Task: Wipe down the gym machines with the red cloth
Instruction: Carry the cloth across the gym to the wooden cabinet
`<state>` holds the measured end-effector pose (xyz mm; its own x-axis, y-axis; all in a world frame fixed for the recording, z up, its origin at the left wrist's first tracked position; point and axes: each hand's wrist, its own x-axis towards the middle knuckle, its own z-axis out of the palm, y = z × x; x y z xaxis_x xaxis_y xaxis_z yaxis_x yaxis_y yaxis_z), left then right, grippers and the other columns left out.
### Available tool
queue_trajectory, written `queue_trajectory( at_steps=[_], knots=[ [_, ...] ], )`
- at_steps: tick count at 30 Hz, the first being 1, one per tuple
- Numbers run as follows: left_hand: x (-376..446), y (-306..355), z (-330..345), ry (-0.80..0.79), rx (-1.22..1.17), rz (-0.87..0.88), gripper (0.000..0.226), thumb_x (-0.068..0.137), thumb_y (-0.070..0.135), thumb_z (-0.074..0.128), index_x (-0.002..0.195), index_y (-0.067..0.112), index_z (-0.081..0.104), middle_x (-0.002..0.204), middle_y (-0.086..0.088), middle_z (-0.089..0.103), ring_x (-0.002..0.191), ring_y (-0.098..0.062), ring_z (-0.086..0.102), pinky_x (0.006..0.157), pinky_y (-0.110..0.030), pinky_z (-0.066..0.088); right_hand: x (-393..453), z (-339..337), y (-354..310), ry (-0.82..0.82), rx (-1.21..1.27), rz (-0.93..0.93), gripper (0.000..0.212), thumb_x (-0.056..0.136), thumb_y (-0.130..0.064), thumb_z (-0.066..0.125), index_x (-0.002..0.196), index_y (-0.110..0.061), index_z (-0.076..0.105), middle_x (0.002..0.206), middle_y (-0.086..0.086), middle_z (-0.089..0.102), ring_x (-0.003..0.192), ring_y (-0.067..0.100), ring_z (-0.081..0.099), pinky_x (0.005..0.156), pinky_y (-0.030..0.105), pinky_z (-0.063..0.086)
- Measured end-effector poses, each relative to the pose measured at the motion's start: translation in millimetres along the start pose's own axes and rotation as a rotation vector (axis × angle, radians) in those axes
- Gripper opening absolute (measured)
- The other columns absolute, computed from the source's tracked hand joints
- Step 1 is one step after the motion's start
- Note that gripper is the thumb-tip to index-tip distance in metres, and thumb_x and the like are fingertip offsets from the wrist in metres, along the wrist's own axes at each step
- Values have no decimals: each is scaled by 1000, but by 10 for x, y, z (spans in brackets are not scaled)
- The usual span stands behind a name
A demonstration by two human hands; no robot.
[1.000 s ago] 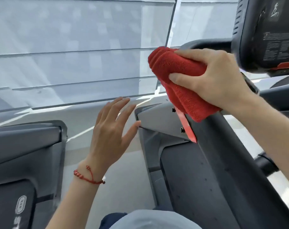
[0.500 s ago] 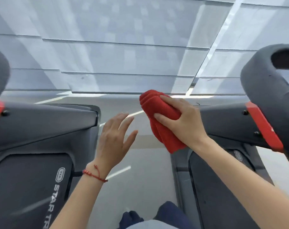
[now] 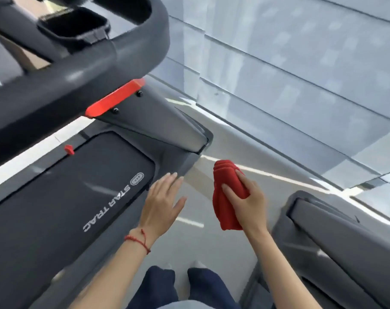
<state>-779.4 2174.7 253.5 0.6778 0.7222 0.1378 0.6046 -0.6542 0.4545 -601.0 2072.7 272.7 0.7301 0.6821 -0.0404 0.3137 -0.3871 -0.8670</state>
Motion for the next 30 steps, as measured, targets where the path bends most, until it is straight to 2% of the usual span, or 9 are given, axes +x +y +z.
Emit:
queue_trajectory(
  at_steps=[5,8,10,12,19,25,27,30],
  knots=[
    [-300,41,153,81,-9,-252,50,90,35,36,125,4,53,130,-16,54,124,-31,46,102,-48,36,159,110,175,-190,-50,-79,49,75,-37,70,122,-34,56,102,-9,58,92,13,56,81,28,42],
    [-516,68,231,130,22,-365,47,90,33,41,125,4,53,128,-16,55,122,-32,48,101,-46,35,185,219,234,-324,-91,-134,49,76,-37,69,122,-33,56,107,-8,58,96,14,55,86,34,45],
    [-691,75,248,161,37,-445,48,90,33,40,124,3,53,127,-16,56,121,-32,49,100,-45,34,175,326,246,-412,-118,-167,49,76,-38,69,123,-33,56,102,-8,58,94,15,55,85,34,45],
    [-891,55,257,201,43,-531,43,90,29,47,124,3,53,129,-16,55,122,-32,48,101,-44,34,135,460,241,-498,-125,-182,50,75,-38,69,123,-34,55,95,-12,55,89,13,55,83,32,44],
    [-1722,-117,146,324,49,-818,43,90,23,52,128,4,50,133,-16,52,126,-32,44,103,-44,30,-265,1047,76,-744,-153,-285,50,75,-39,70,122,-36,55,94,-18,52,86,7,54,77,25,41],
    [-2484,-296,-35,411,56,-983,43,89,20,54,127,1,50,130,-19,53,124,-36,45,102,-46,34,-945,1611,-229,-909,-196,-442,50,75,-36,72,123,-32,56,100,-10,53,89,10,52,81,24,37],
    [-2746,-358,-90,442,63,-1051,45,88,25,49,127,2,51,131,-18,53,124,-35,46,101,-46,34,-1221,1797,-317,-966,-206,-501,51,74,-38,72,122,-34,56,99,-9,54,86,9,53,78,21,37],
    [-3158,-441,-134,469,59,-1147,45,92,29,46,131,6,47,136,-15,49,128,-31,41,105,-44,32,-1638,2055,-418,-1061,-218,-560,50,73,-43,71,121,-40,55,94,-18,51,80,-4,52,69,6,32]
  ],
)
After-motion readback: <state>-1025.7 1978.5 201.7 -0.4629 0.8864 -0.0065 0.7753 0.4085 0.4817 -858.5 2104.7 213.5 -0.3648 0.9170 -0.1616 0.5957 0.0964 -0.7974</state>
